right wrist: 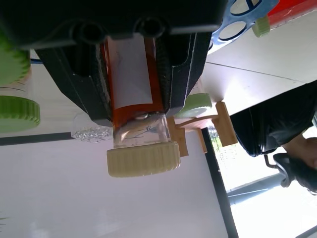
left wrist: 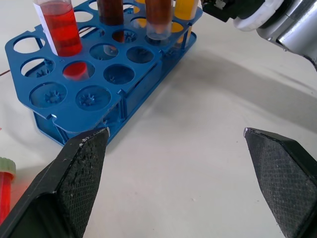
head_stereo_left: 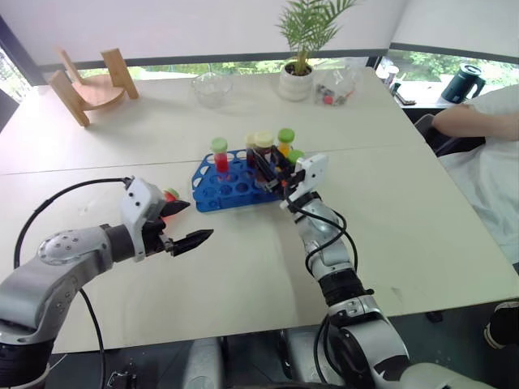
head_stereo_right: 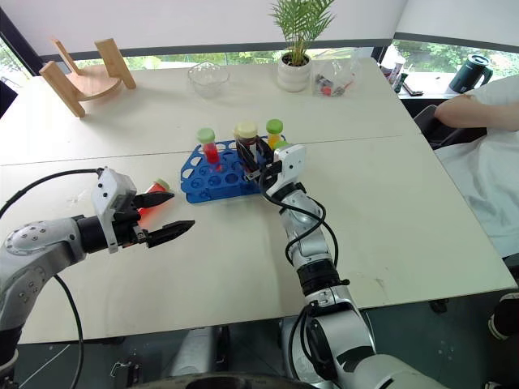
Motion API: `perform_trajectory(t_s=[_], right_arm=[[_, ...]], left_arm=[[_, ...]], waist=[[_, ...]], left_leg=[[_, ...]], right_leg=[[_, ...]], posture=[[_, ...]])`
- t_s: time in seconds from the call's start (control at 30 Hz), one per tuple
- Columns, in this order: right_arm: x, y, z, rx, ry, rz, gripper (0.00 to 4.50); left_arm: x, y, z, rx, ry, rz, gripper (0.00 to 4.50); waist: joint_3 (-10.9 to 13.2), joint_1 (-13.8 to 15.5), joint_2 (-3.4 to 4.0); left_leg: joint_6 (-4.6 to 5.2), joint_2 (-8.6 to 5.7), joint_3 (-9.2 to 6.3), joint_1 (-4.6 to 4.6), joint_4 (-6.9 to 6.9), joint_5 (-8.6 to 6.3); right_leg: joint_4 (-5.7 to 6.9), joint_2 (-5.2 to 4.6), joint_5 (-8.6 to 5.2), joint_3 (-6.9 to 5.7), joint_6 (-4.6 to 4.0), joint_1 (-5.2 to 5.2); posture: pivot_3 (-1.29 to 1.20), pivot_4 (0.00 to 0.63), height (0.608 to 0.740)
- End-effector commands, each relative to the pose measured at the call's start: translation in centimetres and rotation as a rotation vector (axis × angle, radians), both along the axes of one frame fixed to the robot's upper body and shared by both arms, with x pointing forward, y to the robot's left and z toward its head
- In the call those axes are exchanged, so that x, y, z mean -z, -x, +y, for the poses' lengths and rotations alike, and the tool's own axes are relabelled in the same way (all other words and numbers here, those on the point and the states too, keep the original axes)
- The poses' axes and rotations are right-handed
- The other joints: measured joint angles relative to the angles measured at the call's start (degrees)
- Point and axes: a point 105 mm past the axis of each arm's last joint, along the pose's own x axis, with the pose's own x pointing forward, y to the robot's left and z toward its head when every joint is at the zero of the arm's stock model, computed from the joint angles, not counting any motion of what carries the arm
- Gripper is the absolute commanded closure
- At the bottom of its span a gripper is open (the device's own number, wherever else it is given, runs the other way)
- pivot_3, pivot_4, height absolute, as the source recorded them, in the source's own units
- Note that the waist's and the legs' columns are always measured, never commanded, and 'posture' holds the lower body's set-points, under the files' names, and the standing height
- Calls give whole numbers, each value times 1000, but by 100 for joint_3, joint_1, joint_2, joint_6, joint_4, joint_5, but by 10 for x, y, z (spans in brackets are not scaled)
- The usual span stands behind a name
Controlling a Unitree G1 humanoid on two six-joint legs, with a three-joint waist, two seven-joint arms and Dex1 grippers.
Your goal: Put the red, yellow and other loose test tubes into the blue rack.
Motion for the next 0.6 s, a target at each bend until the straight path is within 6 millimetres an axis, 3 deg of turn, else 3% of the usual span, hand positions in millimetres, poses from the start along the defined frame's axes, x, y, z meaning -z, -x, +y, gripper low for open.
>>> perform_trajectory(t_s=[0.03, 0.6], right_arm=[[-7, 7, 7, -26, -4, -36, 3656], [11, -3, 6, 8, 22, 11, 3656]], left_arm=[[-10, 4, -3, 16, 4, -42, 0], [-9, 4, -5, 19, 11, -36, 0]], waist=[[0, 0, 0], [0, 0, 0]], left_leg=[[0, 0, 0, 0, 0, 0], [0, 0, 0, 3, 1, 0]], right_leg=[[0, 0, 0, 0, 0, 0], [0, -1, 0, 0, 0, 4]], posture=[[0, 150, 740], [0, 150, 740]])
